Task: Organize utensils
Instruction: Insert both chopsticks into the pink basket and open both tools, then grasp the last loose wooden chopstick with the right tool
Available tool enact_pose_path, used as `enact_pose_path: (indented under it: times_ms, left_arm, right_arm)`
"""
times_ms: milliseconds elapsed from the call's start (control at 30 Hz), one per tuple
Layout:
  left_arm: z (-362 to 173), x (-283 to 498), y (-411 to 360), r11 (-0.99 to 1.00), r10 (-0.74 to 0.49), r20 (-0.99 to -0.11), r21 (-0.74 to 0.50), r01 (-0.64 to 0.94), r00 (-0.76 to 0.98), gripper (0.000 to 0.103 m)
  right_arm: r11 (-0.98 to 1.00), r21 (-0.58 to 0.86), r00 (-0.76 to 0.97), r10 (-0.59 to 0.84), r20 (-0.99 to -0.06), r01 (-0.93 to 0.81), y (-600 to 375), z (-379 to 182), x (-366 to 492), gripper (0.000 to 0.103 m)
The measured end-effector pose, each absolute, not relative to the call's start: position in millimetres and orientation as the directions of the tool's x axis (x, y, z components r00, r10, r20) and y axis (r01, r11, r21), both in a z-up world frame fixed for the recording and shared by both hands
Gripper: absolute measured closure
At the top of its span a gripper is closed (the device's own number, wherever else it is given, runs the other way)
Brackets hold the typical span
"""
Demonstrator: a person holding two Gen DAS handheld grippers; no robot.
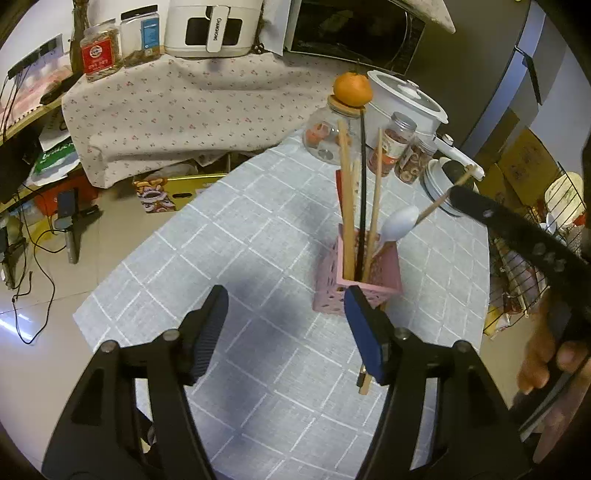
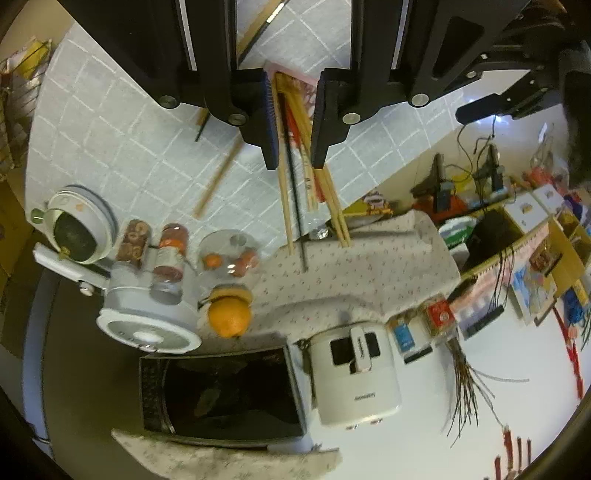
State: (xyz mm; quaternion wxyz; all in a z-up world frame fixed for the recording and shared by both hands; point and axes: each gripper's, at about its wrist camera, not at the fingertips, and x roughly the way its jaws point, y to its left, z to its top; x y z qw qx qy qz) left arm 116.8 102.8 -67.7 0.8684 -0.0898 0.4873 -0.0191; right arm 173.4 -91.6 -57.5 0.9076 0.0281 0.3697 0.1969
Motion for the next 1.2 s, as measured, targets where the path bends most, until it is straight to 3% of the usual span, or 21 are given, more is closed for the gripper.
enact_pose_path:
  times_ms: [33, 100, 300, 600, 867, 1200]
  left_arm:
    - [-68.5, 116.8, 102.0, 0.983, -0.123, -0.845, -0.177, -0.054, 0.521, 0.035]
    - [-70.4, 116.8, 100.2, 0.982, -0.131, -0.848, -0.183, -0.053, 0.513, 0.034]
    - [-75.7, 116.4, 93.1, 0.978, -0.153, -0.857, -0.203, -0.05, 0.492, 0.027]
    - [-94.8, 116.3, 73.5, 0.989, -0.123, -0.892, -0.146, -0.02, 0.435, 0.023]
    - [-109.5, 122.5, 68.0, 0.986, -0.148, -0.884, -0.166, -0.001, 0.444, 0.023]
    - [-138.1, 131.7, 64.1, 0.985, -0.158, -0.907, -0.17, 0.004, 0.391, 0.023]
  right_arm:
    - [0.922, 0.199, 0.655, 0.377, -0.656, -0.331, -97.2, -55.0, 170.9, 0.076]
    - [0.924, 0.21, 0.663, 0.376, -0.648, -0.318, -108.7, -52.6, 167.9, 0.059]
    - [0.938, 0.207, 0.646, 0.341, -0.683, -0.276, -142.2, -60.7, 162.3, 0.05]
    - [0.957, 0.205, 0.581, 0.289, -0.761, -0.207, -184.1, -94.1, 165.3, 0.04]
    - [0.958, 0.219, 0.448, 0.28, -0.849, -0.184, -186.2, -152.8, 179.7, 0.036]
    - [0.933, 0.332, 0.393, 0.361, -0.846, -0.142, -186.7, -219.2, 219.2, 0.038]
